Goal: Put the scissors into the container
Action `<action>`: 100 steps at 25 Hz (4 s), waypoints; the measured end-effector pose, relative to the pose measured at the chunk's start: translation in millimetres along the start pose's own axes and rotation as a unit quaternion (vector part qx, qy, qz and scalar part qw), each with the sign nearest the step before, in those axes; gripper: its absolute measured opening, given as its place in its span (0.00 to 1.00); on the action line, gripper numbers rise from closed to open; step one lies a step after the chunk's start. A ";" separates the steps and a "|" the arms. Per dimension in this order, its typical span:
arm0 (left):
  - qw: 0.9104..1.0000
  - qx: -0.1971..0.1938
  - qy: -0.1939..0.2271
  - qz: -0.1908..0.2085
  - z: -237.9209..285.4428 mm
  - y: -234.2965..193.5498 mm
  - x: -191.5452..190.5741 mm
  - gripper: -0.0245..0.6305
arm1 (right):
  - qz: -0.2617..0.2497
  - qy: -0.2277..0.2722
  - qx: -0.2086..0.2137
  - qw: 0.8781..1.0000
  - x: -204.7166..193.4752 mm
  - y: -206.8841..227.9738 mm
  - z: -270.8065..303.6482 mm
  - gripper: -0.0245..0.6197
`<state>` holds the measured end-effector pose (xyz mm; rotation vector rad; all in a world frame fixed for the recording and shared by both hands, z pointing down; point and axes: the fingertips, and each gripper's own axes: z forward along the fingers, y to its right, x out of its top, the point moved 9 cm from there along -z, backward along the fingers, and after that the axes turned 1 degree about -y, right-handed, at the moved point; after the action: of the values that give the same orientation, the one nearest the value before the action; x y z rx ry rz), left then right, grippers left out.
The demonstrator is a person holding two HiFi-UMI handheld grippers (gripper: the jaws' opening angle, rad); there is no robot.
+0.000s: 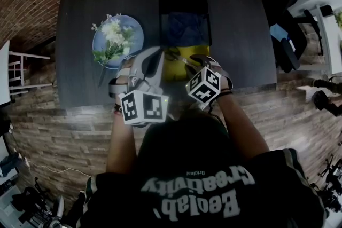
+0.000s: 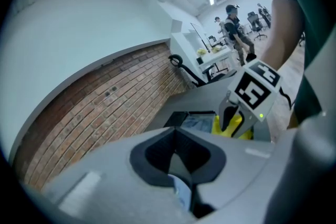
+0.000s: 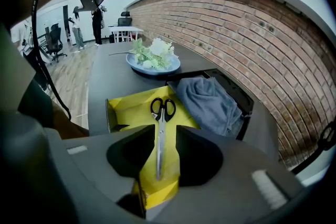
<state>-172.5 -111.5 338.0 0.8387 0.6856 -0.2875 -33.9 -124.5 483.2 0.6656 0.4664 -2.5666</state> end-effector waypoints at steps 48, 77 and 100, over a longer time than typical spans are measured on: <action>0.999 0.026 -0.006 -0.028 -11.9 -6.5 10.1 0.04 | 0.009 0.231 -0.044 0.972 58.4 20.6 -130.2 0.23; 0.998 0.001 0.035 -0.050 -21.5 2.5 15.4 0.04 | -0.021 0.345 -0.062 0.936 67.6 13.0 -170.4 0.05; 0.998 0.009 0.031 -0.055 -26.8 -1.6 12.1 0.04 | -0.028 0.340 -0.070 0.937 66.5 12.4 -172.4 0.05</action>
<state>-176.1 -91.8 316.4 0.8305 0.7889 -0.3680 -15.7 -84.5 303.3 1.5060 0.8831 -2.2605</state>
